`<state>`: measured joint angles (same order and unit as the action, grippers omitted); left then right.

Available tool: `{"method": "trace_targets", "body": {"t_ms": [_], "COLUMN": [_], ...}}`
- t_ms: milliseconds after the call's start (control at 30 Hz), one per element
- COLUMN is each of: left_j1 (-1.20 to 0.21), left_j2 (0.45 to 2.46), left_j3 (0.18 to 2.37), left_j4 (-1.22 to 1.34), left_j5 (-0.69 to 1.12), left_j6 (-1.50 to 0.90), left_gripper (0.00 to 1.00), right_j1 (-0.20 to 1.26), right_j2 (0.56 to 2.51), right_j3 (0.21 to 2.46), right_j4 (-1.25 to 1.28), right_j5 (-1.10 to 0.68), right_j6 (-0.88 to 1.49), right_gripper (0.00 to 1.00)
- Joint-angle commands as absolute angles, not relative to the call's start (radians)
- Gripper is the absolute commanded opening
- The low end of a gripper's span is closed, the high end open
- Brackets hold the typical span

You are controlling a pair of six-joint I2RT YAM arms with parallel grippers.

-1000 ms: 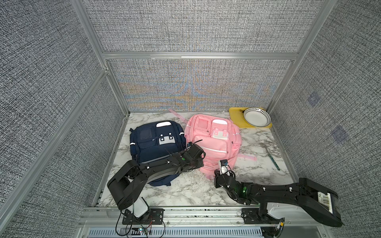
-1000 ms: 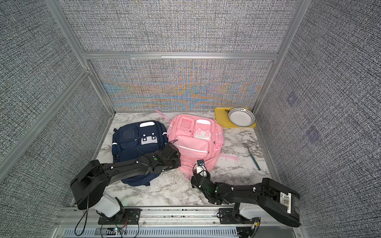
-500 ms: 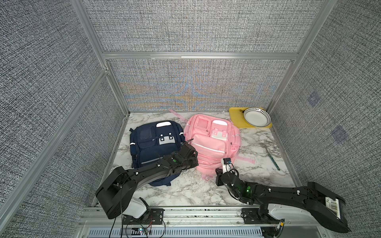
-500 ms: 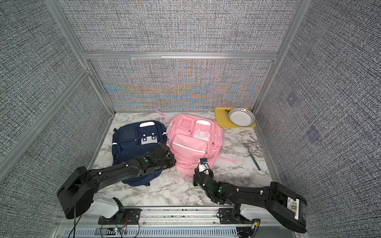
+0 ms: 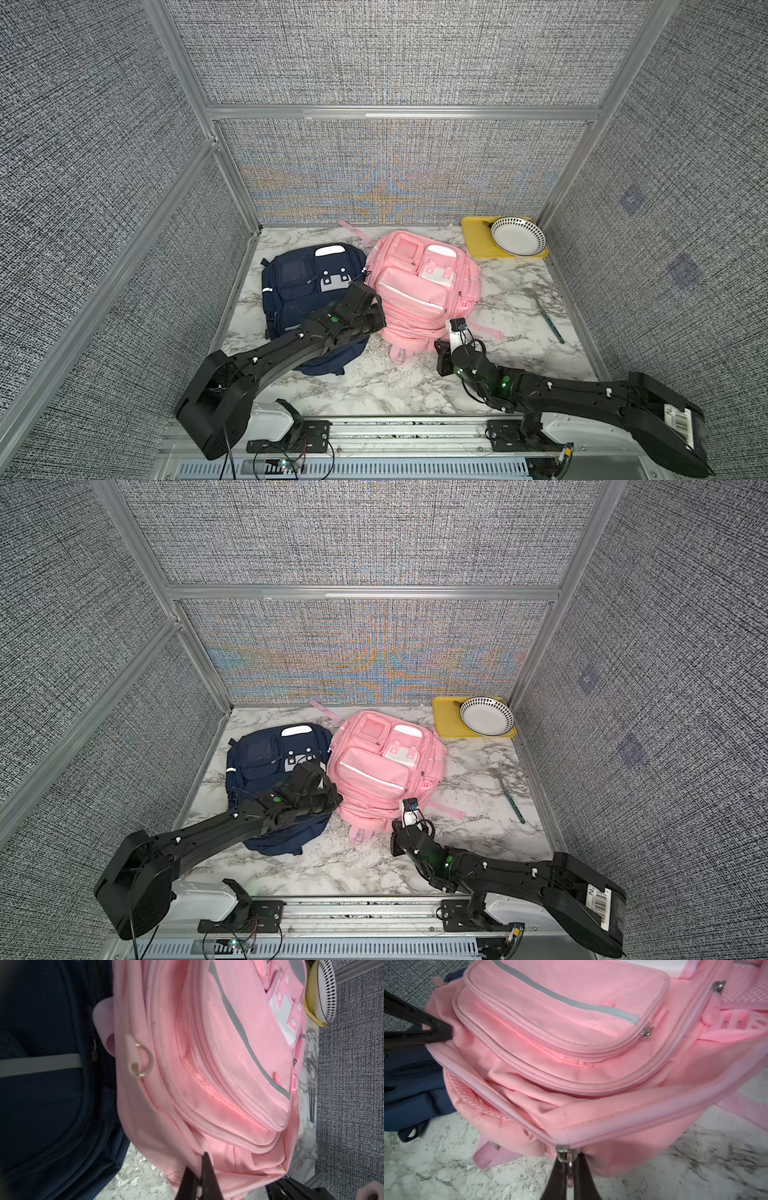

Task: Zip up the backpack
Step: Zip the zipper on the backpack.

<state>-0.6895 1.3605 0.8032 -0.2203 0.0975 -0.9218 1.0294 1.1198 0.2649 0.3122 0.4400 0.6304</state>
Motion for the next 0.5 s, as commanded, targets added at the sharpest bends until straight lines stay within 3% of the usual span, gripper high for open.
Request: {"method": "trace_targets", "body": {"t_ms": [0, 333, 467], "left_j1": [-0.648, -0.638, -0.640], "left_j2": [1.396, 1.514, 1.481], "left_j3": [0.841, 0.901, 0.873], "left_j4": [-0.278, -0.256, -0.265], "left_j5": [-0.088, -0.021, -0.009], "left_j6": [-0.850, -0.823, -0.826], "left_gripper": [0.00, 0.01, 0.22], "right_j1": [1.026, 1.036, 1.038], "right_j2": [1.146, 1.204, 1.246], "right_j3": [0.244, 0.276, 0.289], "right_j4": [0.125, 0.199, 0.245], "right_j5": [0.516, 0.508, 0.505], "right_j6": [0.652, 0.640, 0.631], "right_gripper": [0.00, 0.00, 0.00]}}
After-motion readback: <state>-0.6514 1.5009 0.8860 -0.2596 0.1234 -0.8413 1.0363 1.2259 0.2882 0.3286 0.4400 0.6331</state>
